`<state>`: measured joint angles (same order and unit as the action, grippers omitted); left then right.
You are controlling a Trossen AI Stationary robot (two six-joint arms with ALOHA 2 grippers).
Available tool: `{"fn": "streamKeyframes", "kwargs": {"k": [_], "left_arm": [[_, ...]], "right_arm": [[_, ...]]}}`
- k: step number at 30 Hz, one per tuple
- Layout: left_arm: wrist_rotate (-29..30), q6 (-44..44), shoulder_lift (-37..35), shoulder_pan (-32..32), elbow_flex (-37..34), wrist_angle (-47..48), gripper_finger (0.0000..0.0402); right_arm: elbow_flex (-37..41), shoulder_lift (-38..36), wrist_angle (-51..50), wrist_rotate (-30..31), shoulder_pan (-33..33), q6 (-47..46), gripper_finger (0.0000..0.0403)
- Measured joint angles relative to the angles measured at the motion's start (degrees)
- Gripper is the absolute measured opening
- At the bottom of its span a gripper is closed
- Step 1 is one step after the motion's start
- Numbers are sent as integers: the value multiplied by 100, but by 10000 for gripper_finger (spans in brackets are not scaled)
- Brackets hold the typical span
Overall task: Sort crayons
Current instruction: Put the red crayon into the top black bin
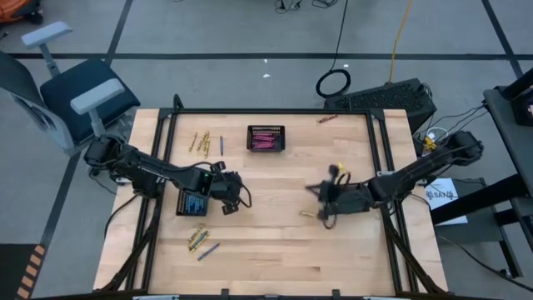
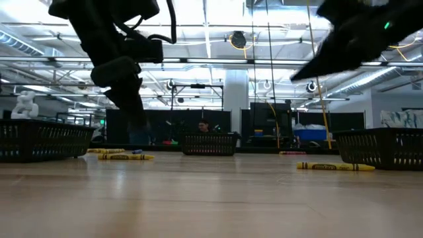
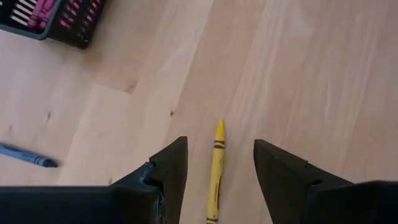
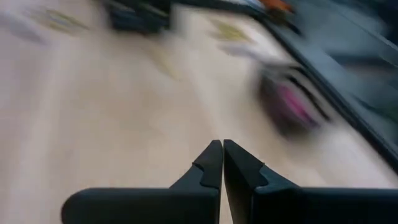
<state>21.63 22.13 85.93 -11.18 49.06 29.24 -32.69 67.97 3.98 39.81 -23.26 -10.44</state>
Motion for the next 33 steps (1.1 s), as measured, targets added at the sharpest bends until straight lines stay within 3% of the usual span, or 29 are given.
{"fn": "streamKeyframes", "kwargs": {"k": [3, 8, 10, 13, 19, 21, 27, 33], "left_arm": [[4, 3, 0, -4, 0, -82, 180], [12, -35, 0, -2, 0, -432, 180], [37, -96, 0, -2, 0, -548, 180], [88, -197, 0, -4, 0, -710, 180], [276, -199, 0, -2, 2, -833, 180], [282, -195, 0, -2, 2, -833, 180], [284, -155, 0, -2, 2, -833, 180], [285, -152, 0, -9, 2, -892, 180]], "right_arm": [[2, -192, -1230, 505, 486, -916, 0], [2, -672, -2667, -26, 2191, -1083, 0], [2, -807, -2701, -547, 3094, -639, 0], [-93, -717, -2470, -1838, 4472, 382, 3], [-1152, 595, -2494, -3613, 6412, 2019, 44], [-1647, 1243, -2560, -3966, 6696, 2663, 63], [-3238, 3023, -2968, -4002, 7067, 3969, 107], [-4449, 4097, -3768, -3994, 7286, 3824, 80]]}}
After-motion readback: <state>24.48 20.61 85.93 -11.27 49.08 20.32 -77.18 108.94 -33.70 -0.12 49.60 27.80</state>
